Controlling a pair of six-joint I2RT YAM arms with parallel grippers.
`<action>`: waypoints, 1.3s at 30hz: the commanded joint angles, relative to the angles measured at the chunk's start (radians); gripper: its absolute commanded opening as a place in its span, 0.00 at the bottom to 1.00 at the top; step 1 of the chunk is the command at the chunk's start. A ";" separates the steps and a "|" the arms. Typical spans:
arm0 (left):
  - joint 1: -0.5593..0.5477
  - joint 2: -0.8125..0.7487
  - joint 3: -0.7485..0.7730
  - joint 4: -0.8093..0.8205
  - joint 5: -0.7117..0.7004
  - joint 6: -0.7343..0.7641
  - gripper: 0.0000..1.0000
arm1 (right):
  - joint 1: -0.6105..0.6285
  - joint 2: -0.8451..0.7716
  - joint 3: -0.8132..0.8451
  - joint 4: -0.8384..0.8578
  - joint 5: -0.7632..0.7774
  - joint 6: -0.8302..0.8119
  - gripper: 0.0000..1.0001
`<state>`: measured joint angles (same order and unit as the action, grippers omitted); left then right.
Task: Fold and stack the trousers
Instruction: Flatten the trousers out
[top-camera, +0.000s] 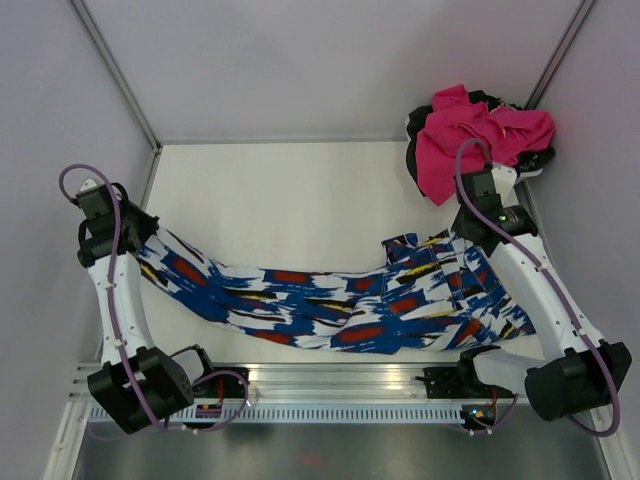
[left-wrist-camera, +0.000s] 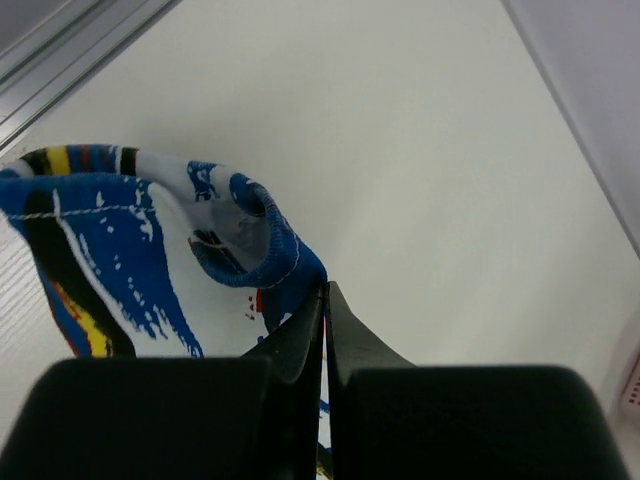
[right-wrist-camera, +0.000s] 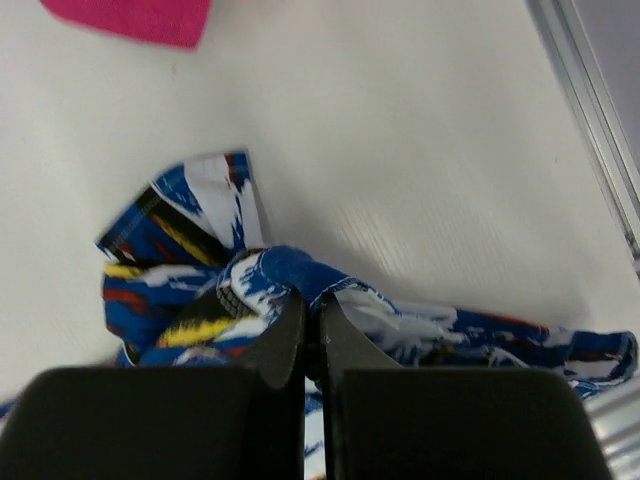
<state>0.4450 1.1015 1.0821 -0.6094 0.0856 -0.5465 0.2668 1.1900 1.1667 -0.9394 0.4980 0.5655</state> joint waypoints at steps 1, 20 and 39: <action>-0.005 0.023 0.002 0.118 -0.012 0.022 0.02 | -0.107 0.005 0.088 0.278 0.031 -0.052 0.00; -0.028 0.089 0.125 0.278 0.034 -0.023 0.02 | -0.532 0.029 -0.085 0.760 -0.588 -0.075 0.00; -0.037 -0.034 0.222 0.185 0.200 0.100 0.02 | -0.531 -0.317 -0.169 0.947 -0.821 -0.176 0.00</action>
<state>0.4072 1.1007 1.3972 -0.4065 0.2481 -0.5106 -0.2596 1.0012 1.1801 -0.0521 -0.3965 0.4393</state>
